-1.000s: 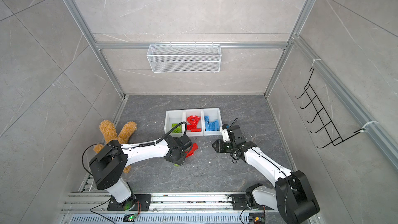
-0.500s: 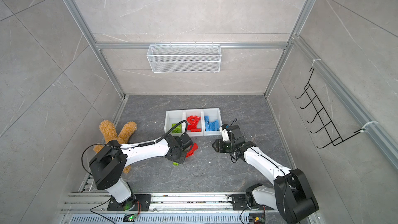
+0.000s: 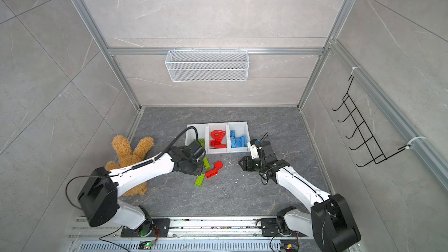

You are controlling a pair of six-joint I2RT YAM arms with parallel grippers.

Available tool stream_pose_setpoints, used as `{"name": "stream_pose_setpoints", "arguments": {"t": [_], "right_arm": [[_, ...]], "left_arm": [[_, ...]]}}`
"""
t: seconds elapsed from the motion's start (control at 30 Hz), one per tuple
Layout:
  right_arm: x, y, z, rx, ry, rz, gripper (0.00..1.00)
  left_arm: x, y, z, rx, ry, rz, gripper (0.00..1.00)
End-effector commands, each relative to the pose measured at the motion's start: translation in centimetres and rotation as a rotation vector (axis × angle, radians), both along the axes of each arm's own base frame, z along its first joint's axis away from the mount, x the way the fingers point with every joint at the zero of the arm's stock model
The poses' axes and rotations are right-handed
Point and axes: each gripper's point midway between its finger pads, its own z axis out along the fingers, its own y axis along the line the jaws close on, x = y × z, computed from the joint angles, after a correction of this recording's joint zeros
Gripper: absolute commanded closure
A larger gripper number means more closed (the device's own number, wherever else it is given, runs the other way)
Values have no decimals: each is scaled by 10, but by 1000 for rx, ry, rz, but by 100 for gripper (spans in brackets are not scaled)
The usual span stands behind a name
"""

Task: Sort the legos into containers by color
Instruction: Pick up the lego from the center of the table, then place the lego in the container.

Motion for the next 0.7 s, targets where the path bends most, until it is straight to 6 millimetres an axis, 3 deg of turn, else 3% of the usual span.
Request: {"name": "stream_pose_setpoints", "arguments": {"t": [0.0, 0.1, 0.23, 0.33, 0.53, 0.67], "right_arm": [[-1, 4, 4, 9, -11, 19, 47], [0, 6, 2, 11, -7, 19, 47], [1, 9, 1, 14, -6, 26, 47], [0, 9, 3, 12, -10, 25, 47], [-4, 7, 2, 13, -10, 18, 47], [-7, 5, 2, 6, -11, 13, 47]], "left_arm": [[2, 3, 16, -119, -13, -28, 85], [22, 6, 34, -165, -74, -22, 85], [69, 7, 59, -133, -172, -25, 84], [106, 0, 65, -107, -204, -41, 84], [159, -3, 39, 0, -156, -47, 84], [174, 5, 24, 78, -143, -36, 84]]}}
